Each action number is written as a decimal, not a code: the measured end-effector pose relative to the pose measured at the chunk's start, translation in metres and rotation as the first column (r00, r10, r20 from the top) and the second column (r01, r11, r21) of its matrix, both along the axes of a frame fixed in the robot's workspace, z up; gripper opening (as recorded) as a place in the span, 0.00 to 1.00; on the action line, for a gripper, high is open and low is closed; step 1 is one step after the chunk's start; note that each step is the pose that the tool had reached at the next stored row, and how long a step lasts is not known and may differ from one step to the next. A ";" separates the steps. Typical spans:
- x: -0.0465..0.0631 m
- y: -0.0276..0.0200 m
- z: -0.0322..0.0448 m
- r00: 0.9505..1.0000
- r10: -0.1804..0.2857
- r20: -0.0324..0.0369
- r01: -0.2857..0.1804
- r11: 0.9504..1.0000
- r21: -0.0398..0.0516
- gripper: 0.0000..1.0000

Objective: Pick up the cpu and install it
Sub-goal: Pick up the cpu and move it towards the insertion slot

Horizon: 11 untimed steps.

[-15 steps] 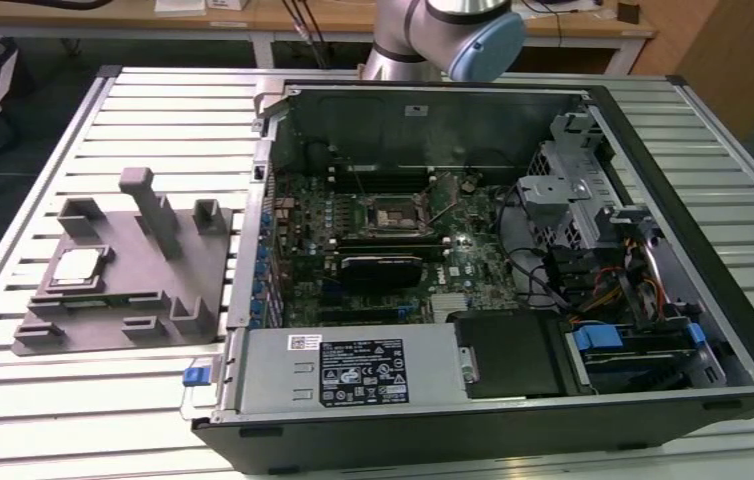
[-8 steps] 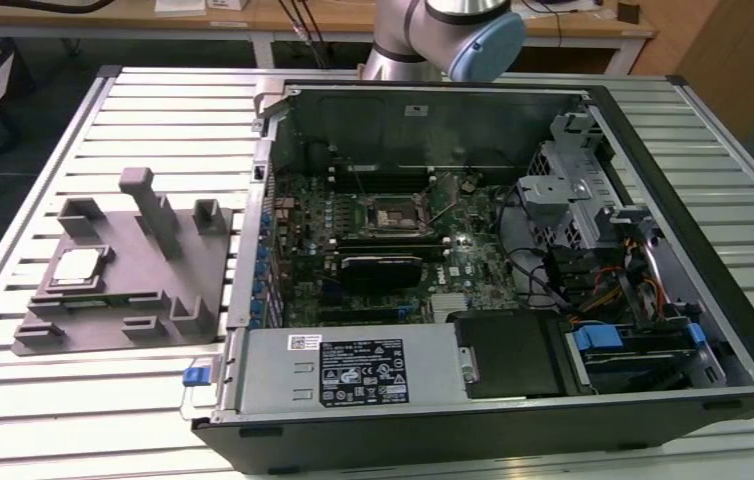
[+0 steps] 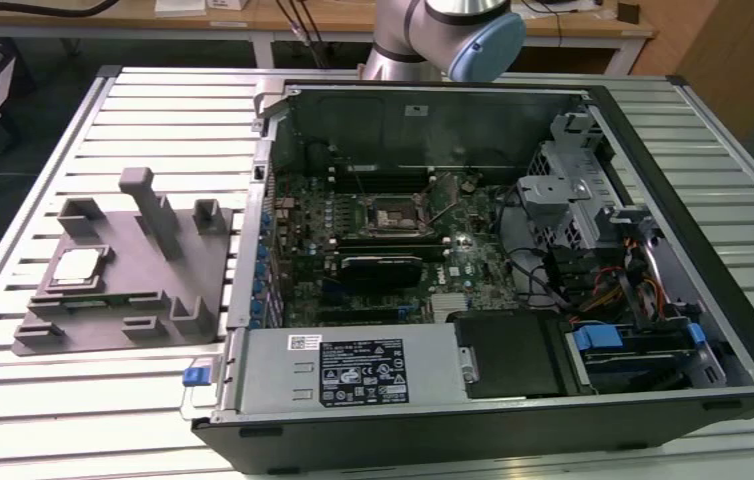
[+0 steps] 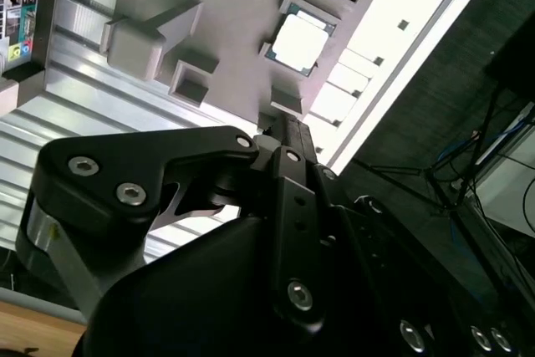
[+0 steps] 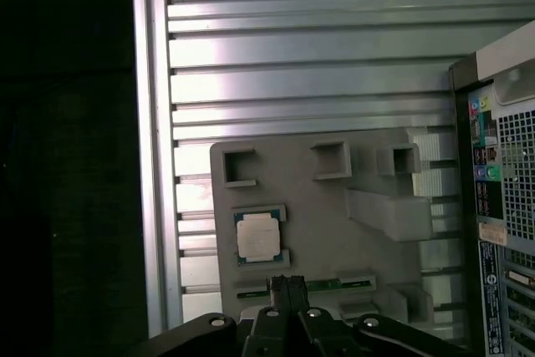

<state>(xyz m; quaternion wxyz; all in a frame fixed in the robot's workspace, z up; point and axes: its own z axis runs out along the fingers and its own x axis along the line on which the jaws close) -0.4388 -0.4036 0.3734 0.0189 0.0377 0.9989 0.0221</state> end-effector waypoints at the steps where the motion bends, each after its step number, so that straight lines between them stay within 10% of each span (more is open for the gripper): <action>1: 0.000 -0.0001 -0.0006 1.000 0.000 0.003 0.000 1.000 0.001 0.11; 11: 0.000 -0.0009 -0.0057 1.000 0.000 0.003 0.000 1.000 0.002 0.11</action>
